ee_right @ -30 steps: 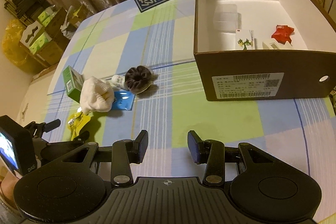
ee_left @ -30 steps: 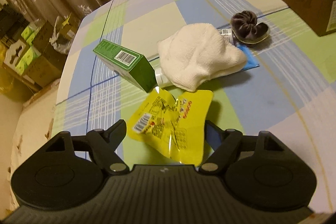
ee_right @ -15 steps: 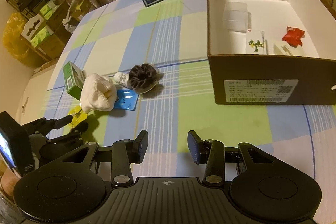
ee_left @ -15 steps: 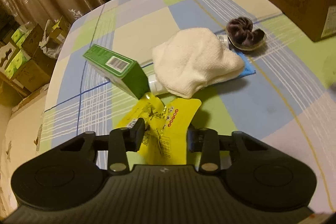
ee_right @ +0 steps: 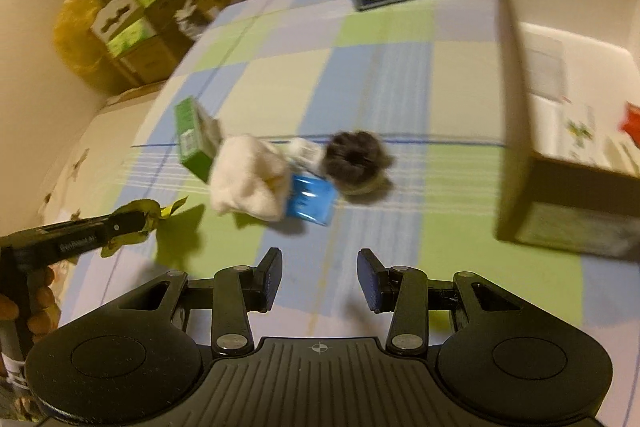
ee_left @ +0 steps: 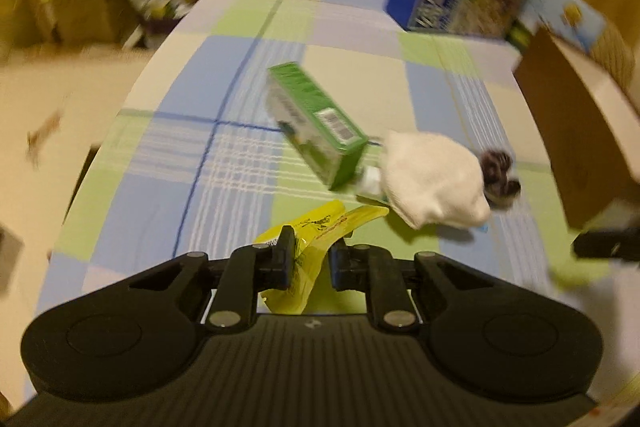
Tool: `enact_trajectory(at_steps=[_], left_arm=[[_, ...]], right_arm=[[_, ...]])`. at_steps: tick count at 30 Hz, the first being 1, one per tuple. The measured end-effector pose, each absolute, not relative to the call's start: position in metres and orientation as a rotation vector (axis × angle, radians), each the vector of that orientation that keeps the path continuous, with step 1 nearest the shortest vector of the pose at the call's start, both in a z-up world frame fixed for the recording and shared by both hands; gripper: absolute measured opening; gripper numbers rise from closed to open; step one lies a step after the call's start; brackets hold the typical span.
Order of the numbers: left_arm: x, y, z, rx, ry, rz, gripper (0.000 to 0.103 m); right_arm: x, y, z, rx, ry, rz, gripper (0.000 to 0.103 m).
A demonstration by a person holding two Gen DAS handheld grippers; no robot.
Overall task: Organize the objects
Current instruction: 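Grasp the yellow snack packet with the left tool while the right tool approaches the white towel, then grasp the white towel with the right tool while the left tool holds the packet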
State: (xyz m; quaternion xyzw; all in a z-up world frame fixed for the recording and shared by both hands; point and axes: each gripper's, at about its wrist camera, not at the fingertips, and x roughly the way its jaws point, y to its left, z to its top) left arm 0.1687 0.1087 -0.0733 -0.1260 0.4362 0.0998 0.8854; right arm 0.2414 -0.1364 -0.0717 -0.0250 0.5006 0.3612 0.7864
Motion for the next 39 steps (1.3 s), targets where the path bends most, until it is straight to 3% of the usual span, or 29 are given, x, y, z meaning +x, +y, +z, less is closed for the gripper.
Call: enact_trajectory(at_steps=[10,20,23,27,39], left_arm=[[0.148,0.157,-0.068,-0.468,0.883,0.29,0.013],[0.146,0.163,-0.064,-0.495,0.88,0.291,0.013],[0.146,0.163,-0.064,-0.499,0.881,0.291,0.013],[0.147,0.162,-0.065,-0.496,0.891,0.29,0.013],[0.15,0.148,-0.054,-0.48,0.875,0.249,0.013]], right_arm=[[0.248,-0.07,-0.084,-0.139,0.964,0.919,0.039],[0.265,-0.024,-0.11,-0.226,0.916,0.917,0.038],[0.265,-0.023,-0.115,-0.246,0.908,0.925,0.017],[0.263,-0.03,-0.112,-0.238,0.897,0.942,0.003],[0.251,-0.063,-0.087,-0.166,0.898,0.94,0.001]])
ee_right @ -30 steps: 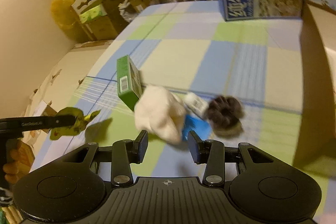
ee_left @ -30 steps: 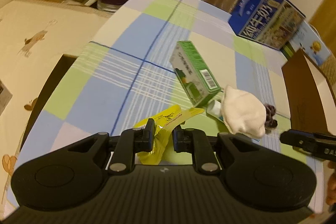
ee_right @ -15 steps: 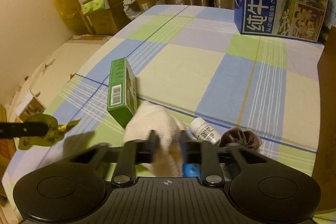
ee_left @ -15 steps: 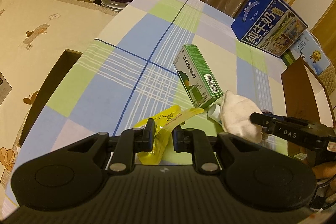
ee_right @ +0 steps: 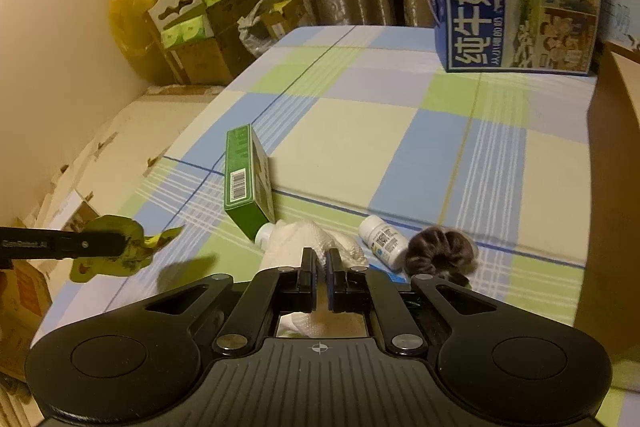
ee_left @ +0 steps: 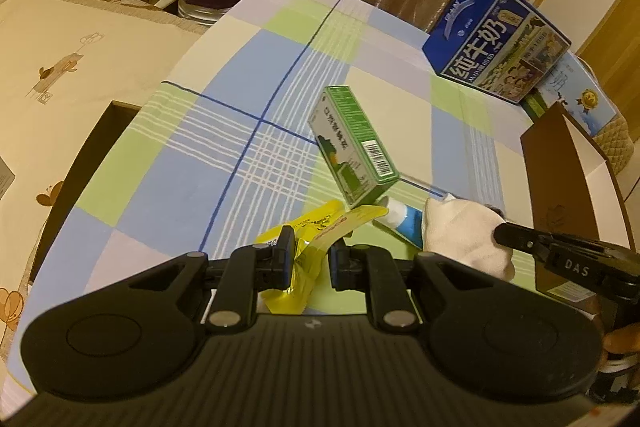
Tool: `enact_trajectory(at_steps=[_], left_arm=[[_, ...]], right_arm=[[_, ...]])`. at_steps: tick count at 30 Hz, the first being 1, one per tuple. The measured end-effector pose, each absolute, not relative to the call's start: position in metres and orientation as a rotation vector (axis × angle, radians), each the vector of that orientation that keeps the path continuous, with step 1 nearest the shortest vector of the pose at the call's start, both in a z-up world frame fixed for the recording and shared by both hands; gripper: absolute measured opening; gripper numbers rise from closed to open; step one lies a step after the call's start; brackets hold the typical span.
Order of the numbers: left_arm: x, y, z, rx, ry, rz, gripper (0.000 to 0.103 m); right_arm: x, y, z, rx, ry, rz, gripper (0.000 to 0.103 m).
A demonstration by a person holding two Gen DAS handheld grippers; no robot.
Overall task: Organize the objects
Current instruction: 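Grasp the white towel with the right tool while the left tool holds the packet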
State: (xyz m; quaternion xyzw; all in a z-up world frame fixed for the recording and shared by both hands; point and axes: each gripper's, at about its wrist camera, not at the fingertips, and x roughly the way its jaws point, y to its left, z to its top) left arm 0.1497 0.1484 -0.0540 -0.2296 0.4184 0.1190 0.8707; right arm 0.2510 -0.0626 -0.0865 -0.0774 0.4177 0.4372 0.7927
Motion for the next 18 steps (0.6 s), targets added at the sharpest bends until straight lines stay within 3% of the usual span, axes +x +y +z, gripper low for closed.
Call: enact_trajectory(at_steps=[18], left_arm=[[0.155,0.089,-0.03,-0.449,0.855,0.093,0.013]], right_arm=[[0.237,-0.158,-0.049,-0.06,0.879,0.839,0.001]])
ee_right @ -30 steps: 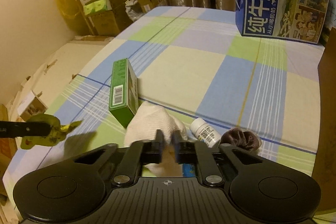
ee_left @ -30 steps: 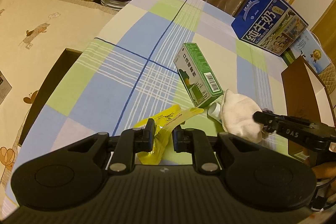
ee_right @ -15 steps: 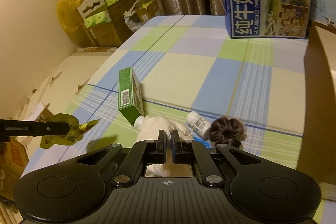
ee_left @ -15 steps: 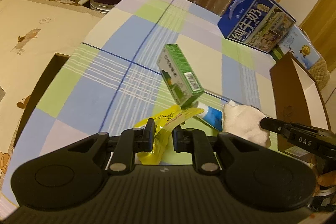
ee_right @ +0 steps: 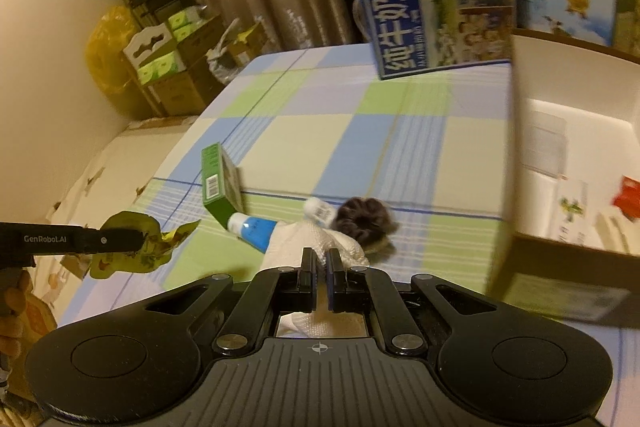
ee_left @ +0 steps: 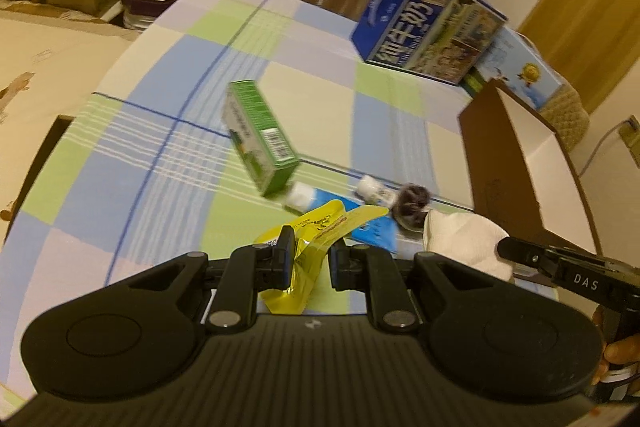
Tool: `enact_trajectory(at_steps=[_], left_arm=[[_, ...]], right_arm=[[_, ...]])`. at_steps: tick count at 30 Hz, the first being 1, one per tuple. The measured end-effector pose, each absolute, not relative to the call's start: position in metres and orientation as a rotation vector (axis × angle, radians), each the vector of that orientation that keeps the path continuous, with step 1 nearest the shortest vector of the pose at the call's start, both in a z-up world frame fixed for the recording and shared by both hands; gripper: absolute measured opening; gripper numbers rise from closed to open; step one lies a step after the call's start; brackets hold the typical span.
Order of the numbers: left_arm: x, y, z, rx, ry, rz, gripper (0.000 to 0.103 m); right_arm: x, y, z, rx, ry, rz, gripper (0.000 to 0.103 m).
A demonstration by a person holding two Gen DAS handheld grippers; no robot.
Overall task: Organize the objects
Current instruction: 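Grasp the white towel with the right tool while the left tool holds the packet, then carry the packet and towel into the cardboard box and open both tools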
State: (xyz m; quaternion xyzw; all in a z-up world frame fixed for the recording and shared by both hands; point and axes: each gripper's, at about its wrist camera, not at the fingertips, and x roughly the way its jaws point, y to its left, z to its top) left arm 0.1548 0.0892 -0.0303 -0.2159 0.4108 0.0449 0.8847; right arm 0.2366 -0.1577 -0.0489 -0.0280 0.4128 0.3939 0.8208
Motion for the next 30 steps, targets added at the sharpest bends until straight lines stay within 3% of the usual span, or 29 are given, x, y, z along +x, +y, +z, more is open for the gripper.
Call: enact_trajectory(at_steps=[30], left_arm=[[0.254,-0.071,0.021,-0.275,0.76,-0.322,0.013]], right_arm=[[0.29,-0.293,0.031,0.051,0.721,0.623,0.001]])
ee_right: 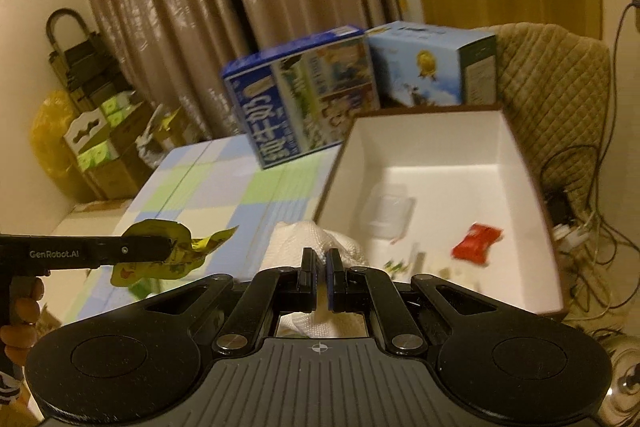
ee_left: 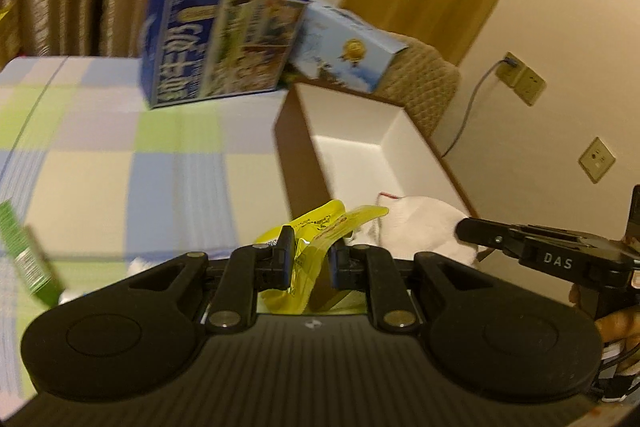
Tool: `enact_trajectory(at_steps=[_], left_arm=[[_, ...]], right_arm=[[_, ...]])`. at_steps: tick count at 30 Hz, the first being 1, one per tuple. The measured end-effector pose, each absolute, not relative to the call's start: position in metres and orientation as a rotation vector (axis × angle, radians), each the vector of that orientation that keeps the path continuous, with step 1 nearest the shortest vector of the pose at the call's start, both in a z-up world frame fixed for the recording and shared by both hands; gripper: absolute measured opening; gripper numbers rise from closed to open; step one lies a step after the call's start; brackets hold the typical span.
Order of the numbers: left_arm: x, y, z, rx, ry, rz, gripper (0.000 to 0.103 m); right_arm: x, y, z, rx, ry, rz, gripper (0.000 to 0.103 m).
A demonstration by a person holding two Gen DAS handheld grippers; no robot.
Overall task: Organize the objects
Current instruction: 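Carry the packet and towel into the cardboard box and open both tools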
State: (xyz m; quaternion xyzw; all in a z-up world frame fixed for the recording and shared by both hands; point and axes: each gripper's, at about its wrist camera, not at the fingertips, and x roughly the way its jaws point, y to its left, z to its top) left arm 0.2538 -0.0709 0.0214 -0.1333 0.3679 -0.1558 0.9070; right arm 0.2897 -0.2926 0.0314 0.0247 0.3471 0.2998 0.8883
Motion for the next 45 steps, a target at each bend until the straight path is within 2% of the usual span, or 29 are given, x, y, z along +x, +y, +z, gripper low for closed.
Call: enact_trajectory(at_steps=[11,22,36,45], left_arm=[[0.325,-0.143,0.032,-0.22,0.725,-0.428,0.013],[0.404,-0.202,0.003,-0.159,0.786,-0.444,0.013],[0.487,-0.232,-0.033,-0.106,0.85,-0.394,0.013],[0.507,-0.248,-0.052,-0.089,0.891,-0.402,0.013]], right_arm=[[0.355,-0.335,0.032,0.099,0.711,0.505,0.001],[0.431,-0.351,-0.004,0.122,0.778,0.394,0.001],[0.524,-0.338,-0.046,0.116,0.773,0.352,0.002],[0.531,-0.336,-0.051,0.042,0.807,0.377,0.008]])
